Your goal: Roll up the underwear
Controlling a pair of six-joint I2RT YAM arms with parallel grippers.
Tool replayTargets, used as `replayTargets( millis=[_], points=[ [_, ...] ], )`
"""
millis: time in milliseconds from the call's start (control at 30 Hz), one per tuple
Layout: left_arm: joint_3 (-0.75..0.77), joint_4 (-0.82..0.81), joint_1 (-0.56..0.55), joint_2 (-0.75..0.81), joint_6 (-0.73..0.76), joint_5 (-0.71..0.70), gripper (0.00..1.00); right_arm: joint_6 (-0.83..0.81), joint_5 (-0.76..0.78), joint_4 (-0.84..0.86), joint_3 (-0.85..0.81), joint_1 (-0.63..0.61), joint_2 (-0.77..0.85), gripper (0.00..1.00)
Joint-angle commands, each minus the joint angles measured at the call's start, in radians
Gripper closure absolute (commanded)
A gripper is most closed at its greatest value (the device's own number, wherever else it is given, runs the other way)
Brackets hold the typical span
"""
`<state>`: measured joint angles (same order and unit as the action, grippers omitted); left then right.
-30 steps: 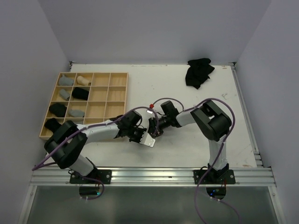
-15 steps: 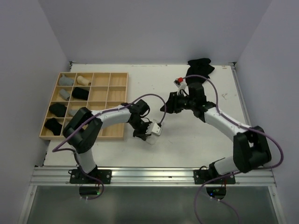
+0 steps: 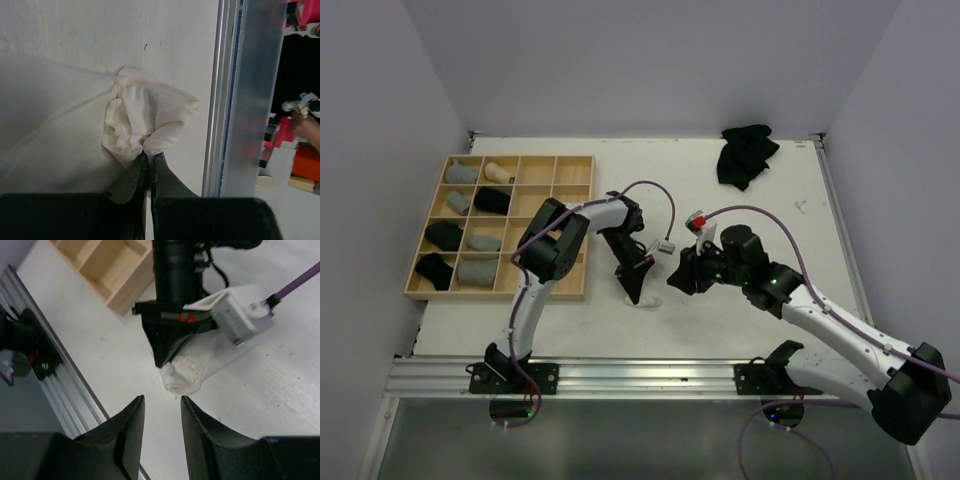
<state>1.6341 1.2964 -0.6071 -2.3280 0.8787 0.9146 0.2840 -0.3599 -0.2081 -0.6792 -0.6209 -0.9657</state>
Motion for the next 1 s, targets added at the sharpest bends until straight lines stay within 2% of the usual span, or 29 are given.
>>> replayTargets(
  millis=[0,133,233,367,500,667,967],
  points=[
    [0.004,-0.023,0.001,-0.113,-0.036,-0.155,1.0,-0.112,0.146,-0.073,-0.032,-0.114,-0.062,0.6],
    [-0.002,-0.034,0.004,-0.122,-0.086,-0.177,1.0,-0.213,0.246,-0.08,-0.086,-0.255,-0.232,0.57],
    [-0.014,-0.039,0.004,-0.126,-0.095,-0.204,1.0,-0.319,0.277,-0.062,-0.131,-0.315,-0.333,0.54],
    [-0.011,-0.039,0.004,-0.136,-0.103,-0.221,0.95,-0.41,0.306,0.004,-0.166,-0.359,-0.465,0.51],
    [0.001,-0.042,0.004,-0.142,-0.11,-0.233,0.92,-0.476,0.297,0.055,-0.206,-0.382,-0.524,0.49],
    [0.007,-0.048,0.006,-0.149,-0.113,-0.232,0.9,-0.499,0.242,0.053,-0.243,-0.392,-0.585,0.49],
    [0.006,-0.059,0.013,-0.16,-0.124,-0.223,0.86,-0.439,0.176,0.102,-0.174,-0.398,-0.628,0.5]
  ],
)
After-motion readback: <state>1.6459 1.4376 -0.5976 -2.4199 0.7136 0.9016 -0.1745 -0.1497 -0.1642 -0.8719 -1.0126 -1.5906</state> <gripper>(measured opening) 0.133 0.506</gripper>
